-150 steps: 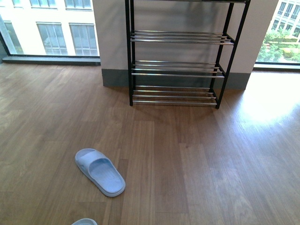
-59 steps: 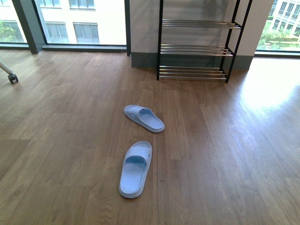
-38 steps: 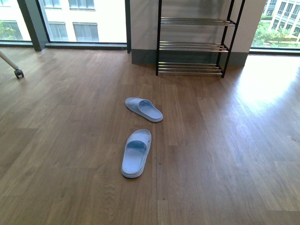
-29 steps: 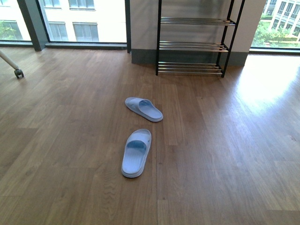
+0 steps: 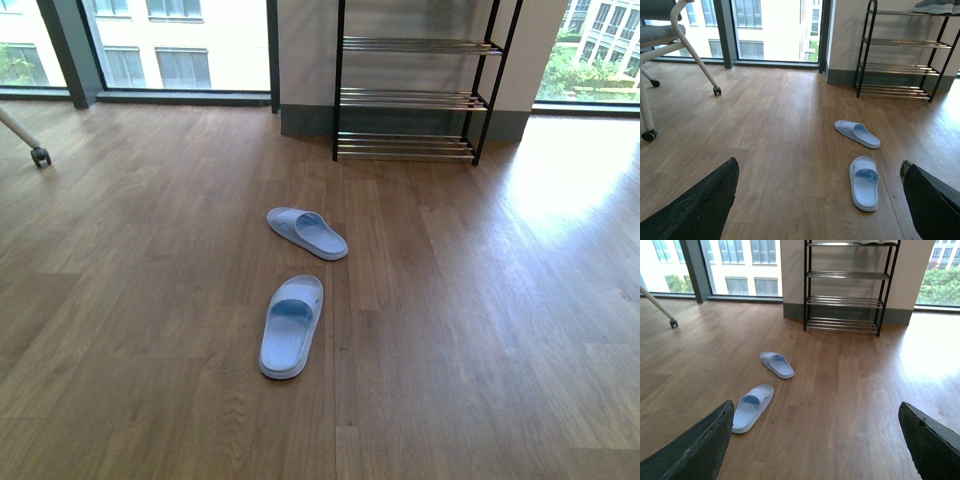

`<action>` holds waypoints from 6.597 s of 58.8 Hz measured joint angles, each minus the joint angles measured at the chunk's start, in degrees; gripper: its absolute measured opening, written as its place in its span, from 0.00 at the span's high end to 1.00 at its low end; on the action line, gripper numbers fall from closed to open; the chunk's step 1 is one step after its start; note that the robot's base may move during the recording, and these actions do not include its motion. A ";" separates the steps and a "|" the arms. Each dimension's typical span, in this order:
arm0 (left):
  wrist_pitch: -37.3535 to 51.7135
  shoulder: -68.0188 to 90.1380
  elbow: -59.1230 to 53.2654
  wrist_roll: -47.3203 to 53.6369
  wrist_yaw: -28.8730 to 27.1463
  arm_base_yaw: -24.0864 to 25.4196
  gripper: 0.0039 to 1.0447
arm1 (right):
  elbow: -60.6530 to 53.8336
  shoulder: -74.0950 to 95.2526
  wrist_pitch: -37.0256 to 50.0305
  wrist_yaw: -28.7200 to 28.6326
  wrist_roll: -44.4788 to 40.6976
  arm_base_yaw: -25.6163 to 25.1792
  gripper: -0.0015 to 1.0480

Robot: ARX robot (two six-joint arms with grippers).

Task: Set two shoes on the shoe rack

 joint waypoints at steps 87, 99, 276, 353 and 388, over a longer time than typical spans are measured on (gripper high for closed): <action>0.00 0.00 0.00 0.00 0.04 0.00 0.09 | 0.00 -0.02 0.00 0.02 0.00 0.00 0.09; 0.00 0.00 0.00 0.00 0.04 0.00 0.09 | 0.00 -0.02 0.00 0.02 0.00 0.00 0.09; 34.67 175.36 92.87 7.91 -6.10 -20.39 0.56 | 0.00 0.02 0.00 0.04 0.00 0.00 0.09; 16.37 71.78 21.57 -1.55 -23.04 -17.00 0.98 | 0.00 0.02 0.00 0.04 0.00 0.00 0.09; 10.49 51.06 16.22 2.16 -25.35 -16.59 0.98 | 0.00 0.02 0.00 0.04 0.00 0.00 0.09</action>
